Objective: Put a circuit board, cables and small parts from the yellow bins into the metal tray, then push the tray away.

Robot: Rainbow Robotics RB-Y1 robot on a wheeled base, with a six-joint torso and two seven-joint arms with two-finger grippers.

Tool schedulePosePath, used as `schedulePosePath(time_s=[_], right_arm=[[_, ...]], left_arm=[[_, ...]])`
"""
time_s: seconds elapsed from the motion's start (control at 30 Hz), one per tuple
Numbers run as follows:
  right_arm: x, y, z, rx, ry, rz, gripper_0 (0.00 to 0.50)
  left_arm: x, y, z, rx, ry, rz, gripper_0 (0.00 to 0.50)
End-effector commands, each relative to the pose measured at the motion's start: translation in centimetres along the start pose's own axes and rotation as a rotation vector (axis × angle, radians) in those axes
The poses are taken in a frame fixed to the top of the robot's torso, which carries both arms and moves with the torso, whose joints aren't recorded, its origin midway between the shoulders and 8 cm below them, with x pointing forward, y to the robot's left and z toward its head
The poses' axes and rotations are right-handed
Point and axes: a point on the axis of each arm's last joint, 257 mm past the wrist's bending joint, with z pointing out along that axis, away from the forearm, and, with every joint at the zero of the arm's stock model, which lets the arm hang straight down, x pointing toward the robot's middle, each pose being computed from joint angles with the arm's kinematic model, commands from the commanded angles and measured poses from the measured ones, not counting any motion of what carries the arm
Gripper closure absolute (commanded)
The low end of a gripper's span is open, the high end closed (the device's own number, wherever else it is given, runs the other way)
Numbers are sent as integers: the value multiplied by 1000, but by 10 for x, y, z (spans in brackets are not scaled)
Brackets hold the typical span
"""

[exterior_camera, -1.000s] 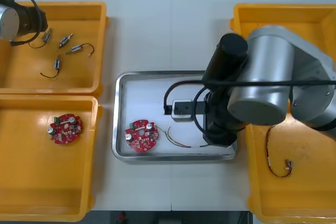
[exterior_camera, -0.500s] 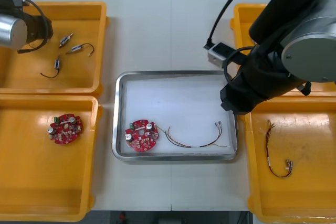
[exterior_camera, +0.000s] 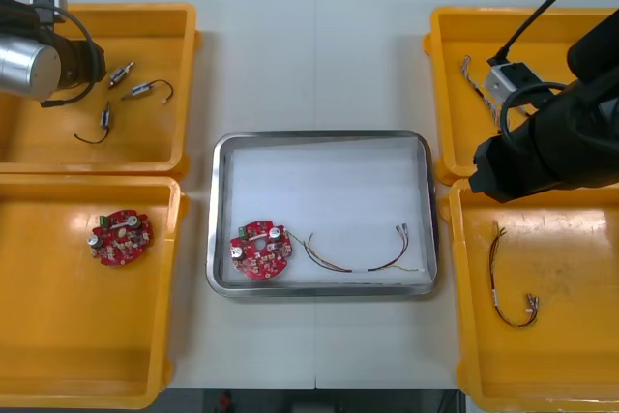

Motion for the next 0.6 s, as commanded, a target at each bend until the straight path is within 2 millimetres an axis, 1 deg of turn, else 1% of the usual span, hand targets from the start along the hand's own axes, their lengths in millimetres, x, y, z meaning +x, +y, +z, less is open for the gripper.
schedulePosePath(time_s=[0.03,0.13,0.23,0.3,0.33,0.4,0.53,0.6], right_arm=[[3,-38,-17,72,-35,51,0],[5,-52,-23,72,-46,85,0],[9,-67,-28,64,-43,69,0],[10,-79,-32,49,-31,62,0],[9,-82,-33,44,-28,58,0],[10,-96,-34,43,-10,52,0],[6,-114,-34,54,12,21,0],[3,-125,-33,57,23,-3,0]], left_arm=[[-29,-18,-5,28,-47,66,0],[-27,-15,-4,23,-41,62,0],[-28,-10,-2,19,-53,54,0],[-25,-12,-1,24,-49,48,0],[-25,-12,-1,25,-49,45,0],[-24,-13,-1,28,-46,41,0],[-23,-13,0,28,-44,46,0],[-17,-15,1,29,-33,52,4]])
